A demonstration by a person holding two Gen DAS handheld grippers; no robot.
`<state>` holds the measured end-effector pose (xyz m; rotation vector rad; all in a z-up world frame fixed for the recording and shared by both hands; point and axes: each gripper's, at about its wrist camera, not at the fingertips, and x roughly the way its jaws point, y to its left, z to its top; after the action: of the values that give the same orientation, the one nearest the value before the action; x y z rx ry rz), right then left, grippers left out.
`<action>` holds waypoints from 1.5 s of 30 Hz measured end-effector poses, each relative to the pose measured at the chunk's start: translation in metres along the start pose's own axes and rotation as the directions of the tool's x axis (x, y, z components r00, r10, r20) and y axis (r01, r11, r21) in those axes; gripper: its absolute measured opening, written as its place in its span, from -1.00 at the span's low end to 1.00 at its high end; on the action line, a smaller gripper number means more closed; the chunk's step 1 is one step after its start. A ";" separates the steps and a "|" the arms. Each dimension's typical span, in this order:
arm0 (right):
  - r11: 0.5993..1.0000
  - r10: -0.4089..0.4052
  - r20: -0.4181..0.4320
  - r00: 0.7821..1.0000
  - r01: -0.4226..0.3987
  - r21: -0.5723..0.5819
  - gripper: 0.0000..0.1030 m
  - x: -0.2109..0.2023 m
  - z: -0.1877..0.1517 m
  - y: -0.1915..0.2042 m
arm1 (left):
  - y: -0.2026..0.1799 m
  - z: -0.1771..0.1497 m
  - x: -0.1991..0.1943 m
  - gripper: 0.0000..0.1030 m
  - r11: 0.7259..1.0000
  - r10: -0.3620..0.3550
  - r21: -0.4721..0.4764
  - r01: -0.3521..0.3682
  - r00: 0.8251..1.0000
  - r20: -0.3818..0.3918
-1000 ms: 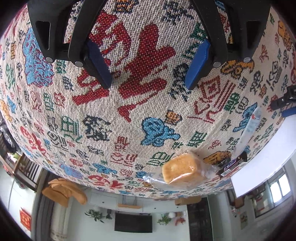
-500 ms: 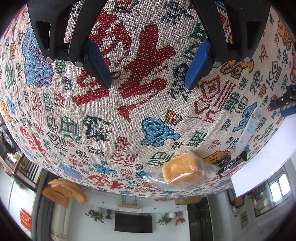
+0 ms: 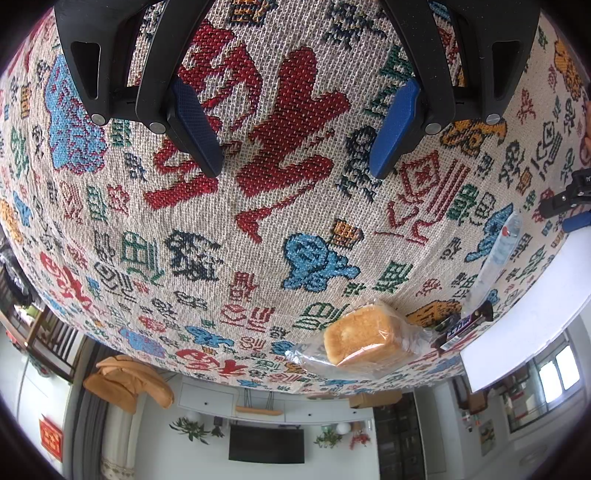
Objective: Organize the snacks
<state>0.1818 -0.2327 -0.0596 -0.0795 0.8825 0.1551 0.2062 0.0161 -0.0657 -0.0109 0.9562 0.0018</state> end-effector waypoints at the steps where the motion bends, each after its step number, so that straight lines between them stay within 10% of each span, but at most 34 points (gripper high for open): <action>1: 1.000 0.000 0.000 1.000 0.000 0.000 0.64 0.000 0.000 0.000 | 0.000 0.000 0.000 1.00 1.000 0.000 0.000 0.000 1.000 0.000; 39: 1.000 0.008 -0.023 1.000 -0.008 0.012 0.67 0.003 0.006 0.004 | 0.001 0.000 0.000 1.00 1.000 0.002 -0.003 -0.002 1.000 0.000; 45: 0.962 0.257 -0.022 0.966 -0.258 -0.088 0.64 -0.007 0.053 0.083 | 0.001 0.000 0.001 1.00 1.000 0.002 -0.004 -0.002 1.000 0.001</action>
<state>0.2042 -0.1442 -0.0213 -0.0492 0.8938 0.4382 0.2066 0.0173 -0.0661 -0.0132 0.9556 0.0058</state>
